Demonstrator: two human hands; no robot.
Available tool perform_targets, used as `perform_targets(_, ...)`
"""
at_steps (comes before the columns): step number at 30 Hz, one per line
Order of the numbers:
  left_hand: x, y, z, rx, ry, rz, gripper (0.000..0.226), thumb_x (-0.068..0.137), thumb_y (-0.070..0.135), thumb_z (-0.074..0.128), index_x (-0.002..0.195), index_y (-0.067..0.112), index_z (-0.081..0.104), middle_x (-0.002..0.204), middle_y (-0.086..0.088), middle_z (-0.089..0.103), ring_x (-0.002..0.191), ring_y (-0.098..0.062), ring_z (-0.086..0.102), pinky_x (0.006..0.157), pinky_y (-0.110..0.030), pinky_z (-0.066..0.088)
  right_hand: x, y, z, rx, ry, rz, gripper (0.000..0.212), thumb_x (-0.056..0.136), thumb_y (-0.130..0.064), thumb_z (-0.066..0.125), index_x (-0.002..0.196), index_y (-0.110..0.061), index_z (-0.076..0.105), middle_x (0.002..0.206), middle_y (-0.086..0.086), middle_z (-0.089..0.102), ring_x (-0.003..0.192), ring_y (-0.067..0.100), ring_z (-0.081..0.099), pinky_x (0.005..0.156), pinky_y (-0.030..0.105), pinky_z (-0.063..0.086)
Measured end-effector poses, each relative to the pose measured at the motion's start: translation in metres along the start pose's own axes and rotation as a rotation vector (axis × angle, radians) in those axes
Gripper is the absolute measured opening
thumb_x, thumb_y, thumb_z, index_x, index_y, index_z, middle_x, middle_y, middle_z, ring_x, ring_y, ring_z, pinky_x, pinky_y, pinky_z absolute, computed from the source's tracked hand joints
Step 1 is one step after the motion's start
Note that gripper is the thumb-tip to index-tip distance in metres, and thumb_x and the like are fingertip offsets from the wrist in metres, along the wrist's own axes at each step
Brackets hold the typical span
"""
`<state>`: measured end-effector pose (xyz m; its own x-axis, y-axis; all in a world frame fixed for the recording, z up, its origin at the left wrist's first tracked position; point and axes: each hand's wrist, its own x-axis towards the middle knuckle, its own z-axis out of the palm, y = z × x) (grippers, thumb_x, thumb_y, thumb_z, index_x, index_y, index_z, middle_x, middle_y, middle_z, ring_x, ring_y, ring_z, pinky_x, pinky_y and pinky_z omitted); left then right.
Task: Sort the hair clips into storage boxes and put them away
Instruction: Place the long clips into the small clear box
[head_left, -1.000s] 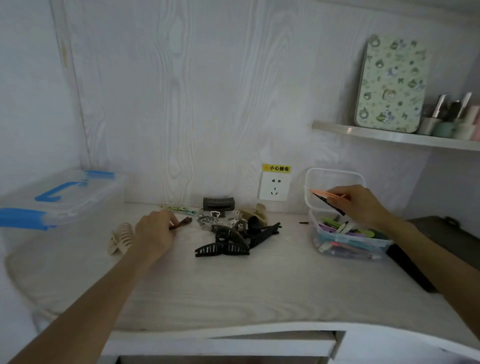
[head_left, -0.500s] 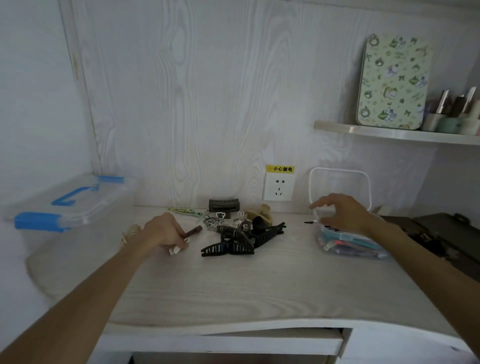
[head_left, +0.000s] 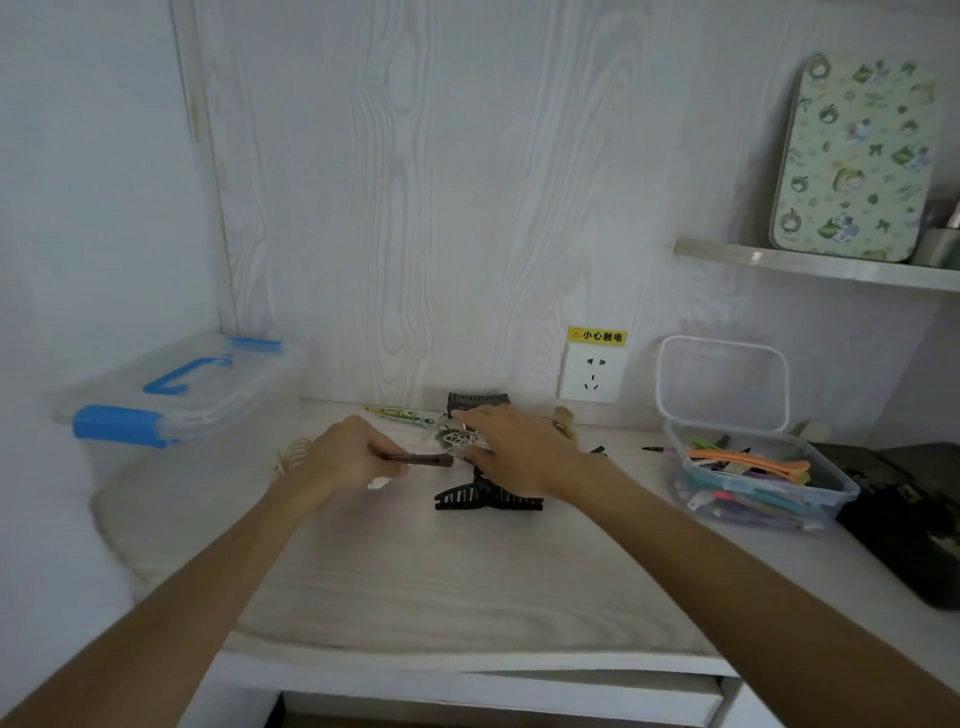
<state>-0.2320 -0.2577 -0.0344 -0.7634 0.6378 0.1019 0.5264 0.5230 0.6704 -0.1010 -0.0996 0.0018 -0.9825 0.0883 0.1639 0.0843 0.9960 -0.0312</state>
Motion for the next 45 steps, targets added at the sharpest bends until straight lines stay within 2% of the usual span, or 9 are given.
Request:
perform_targets(3, -0.002, 0.019, -0.001, -0.096, -0.104, 0.053, 0.023, 0.075, 0.013, 0.075, 0.072, 0.037, 0.073, 0.057, 0.009, 0.065, 0.056, -0.003, 0.053, 0.053, -0.016, 0.044, 0.004, -0.002, 0.015, 0.022, 0.03, -0.015, 0.048, 0.096, -0.028, 0.041, 0.141, -0.014, 0.034, 0.136, 0.01, 0.051, 0.123, 0.029, 0.045, 0.097, 0.042, 0.04)
perform_targets(6, -0.004, 0.048, -0.004, -0.133, -0.144, 0.124, 0.025, 0.078, 0.011, 0.074, 0.073, 0.036, 0.073, 0.052, 0.015, 0.062, 0.048, 0.005, 0.052, 0.049, -0.009, 0.044, -0.007, 0.007, 0.012, 0.056, 0.155, -0.066, 0.028, 0.096, -0.022, 0.042, 0.119, -0.018, 0.058, 0.101, 0.007, 0.068, 0.093, 0.026, 0.061, 0.068, 0.033, 0.039)
perform_targets(10, -0.003, 0.103, 0.004, -0.299, -0.133, 0.187, 0.017, 0.078, 0.012, 0.074, 0.083, 0.029, 0.073, 0.06, 0.021, 0.068, 0.057, 0.009, 0.059, 0.054, -0.005, 0.046, -0.036, 0.039, -0.014, 0.162, 0.293, 0.058, 0.022, 0.097, -0.025, 0.043, 0.105, -0.019, 0.063, 0.088, 0.004, 0.069, 0.08, 0.024, 0.061, 0.067, 0.032, 0.042)
perform_targets(17, 0.023, 0.207, 0.091, -0.403, -0.078, 0.286, 0.024, 0.086, 0.01, 0.064, 0.108, 0.012, 0.07, 0.112, -0.01, 0.068, 0.105, -0.024, 0.063, 0.089, -0.038, 0.054, -0.11, 0.132, -0.057, 0.146, 0.599, 0.386, 0.022, 0.091, -0.03, 0.055, 0.108, -0.032, 0.068, 0.089, -0.003, 0.073, 0.083, 0.016, 0.064, 0.063, 0.026, 0.042)
perform_targets(21, 0.028, 0.245, 0.154, -0.198, -0.105, 0.419, 0.025, 0.084, 0.005, 0.061, 0.107, 0.009, 0.071, 0.11, -0.008, 0.07, 0.105, -0.022, 0.064, 0.091, -0.032, 0.05, -0.146, 0.187, -0.042, 0.161, 0.477, 0.566, 0.021, 0.09, -0.023, 0.055, 0.102, -0.028, 0.071, 0.093, 0.002, 0.074, 0.085, 0.022, 0.068, 0.073, 0.034, 0.054)
perform_targets(27, 0.031, 0.249, 0.196, -0.019, -0.049, 0.448, 0.025, 0.083, 0.01, 0.063, 0.102, 0.024, 0.071, 0.1, 0.009, 0.073, 0.098, -0.005, 0.066, 0.088, -0.03, 0.051, -0.17, 0.222, -0.028, 0.172, 0.22, 0.622, 0.025, 0.091, -0.026, 0.053, 0.11, -0.033, 0.068, 0.11, -0.001, 0.07, 0.102, 0.019, 0.064, 0.082, 0.028, 0.048)
perform_targets(36, 0.038, 0.251, 0.2, 0.129, -0.186, 0.558, 0.051, 0.085, 0.0, 0.054, 0.131, 0.021, 0.051, 0.134, -0.001, 0.056, 0.124, -0.023, 0.051, 0.108, -0.039, 0.037, -0.164, 0.235, -0.043, 0.269, 0.054, 0.548, 0.024, 0.092, -0.016, 0.052, 0.106, -0.019, 0.071, 0.102, -0.002, 0.069, 0.097, 0.015, 0.062, 0.09, 0.03, 0.046)
perform_targets(41, 0.039, 0.219, 0.181, -0.043, 0.053, 0.457, 0.033, 0.087, 0.024, 0.062, 0.12, 0.025, 0.06, 0.124, 0.009, 0.062, 0.115, -0.011, 0.057, 0.096, -0.028, 0.045, -0.161, 0.233, -0.039, 0.205, 0.249, 0.659, 0.032, 0.088, -0.006, 0.05, 0.108, -0.02, 0.069, 0.123, 0.004, 0.063, 0.112, 0.021, 0.058, 0.092, 0.026, 0.044)
perform_targets(45, 0.029, 0.182, 0.142, -0.061, 0.119, 0.493, 0.021, 0.092, 0.032, 0.054, 0.107, 0.027, 0.068, 0.111, 0.016, 0.067, 0.102, 0.0, 0.059, 0.084, -0.019, 0.046, -0.133, 0.195, -0.034, 0.172, 0.418, 0.523, 0.027, 0.088, -0.005, 0.052, 0.101, -0.019, 0.071, 0.115, 0.002, 0.067, 0.108, 0.022, 0.06, 0.093, 0.031, 0.046)
